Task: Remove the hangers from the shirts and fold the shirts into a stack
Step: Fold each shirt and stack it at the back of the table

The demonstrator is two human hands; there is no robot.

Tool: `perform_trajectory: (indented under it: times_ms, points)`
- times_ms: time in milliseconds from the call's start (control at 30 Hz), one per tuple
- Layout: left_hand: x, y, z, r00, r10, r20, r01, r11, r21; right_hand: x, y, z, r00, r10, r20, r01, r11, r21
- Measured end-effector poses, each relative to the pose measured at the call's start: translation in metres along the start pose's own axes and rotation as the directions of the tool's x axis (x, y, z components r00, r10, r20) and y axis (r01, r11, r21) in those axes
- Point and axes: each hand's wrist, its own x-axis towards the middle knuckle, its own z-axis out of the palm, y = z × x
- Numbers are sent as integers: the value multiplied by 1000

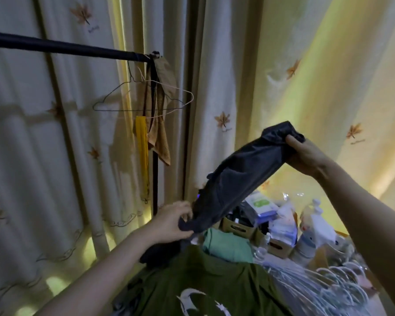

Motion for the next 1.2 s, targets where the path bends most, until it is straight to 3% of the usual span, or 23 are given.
perform_trajectory:
  times_ms: [100,267,400,533,633,700,800,867,900,967,1033,1133,1200]
  points:
    - [3,29,72,927,-37,374,57,998,-41,-55,34,-41,990,126,59,-124,992,-25]
    - [3,56,164,767,-61,638,94,995,-19,-133,92,-93,960,280,17,-280,960,-4]
    - [-7,62,202,679,-72,730,58,997,44,-162,123,-104,913,407,-30,-407,913,-16]
    - [-14,54,224,646,-81,759,68,997,48,-158,140,-89,873,488,-11,-488,873,-13]
    - [-19,52,231,695,-82,715,252,958,-135,-125,148,-59,874,485,27,-480,871,-106]
    - [-15,50,227,765,-123,632,447,808,-384,-94,154,-27,885,463,39,-450,874,-182]
    - [-4,37,211,806,-322,496,590,383,-711,-47,171,32,904,420,74,-381,874,-303]
    - [5,13,211,717,-583,382,524,89,-847,-23,193,63,916,398,54,-350,856,-381]
    - [7,-2,211,649,-679,343,472,6,-882,-17,205,73,927,375,5,-340,847,-408]
    - [3,-32,208,562,-740,369,438,-111,-892,-15,233,76,936,330,-126,-348,798,-493]
    - [-5,-59,204,545,-719,432,471,-164,-867,-32,260,64,885,386,-261,-463,661,-591]
    - [-8,-89,196,596,-688,414,428,-164,-889,-79,298,39,704,547,-452,-688,370,-624]
    - [-1,-93,190,669,-634,389,382,-156,-911,-103,312,30,610,563,-558,-784,326,-528]
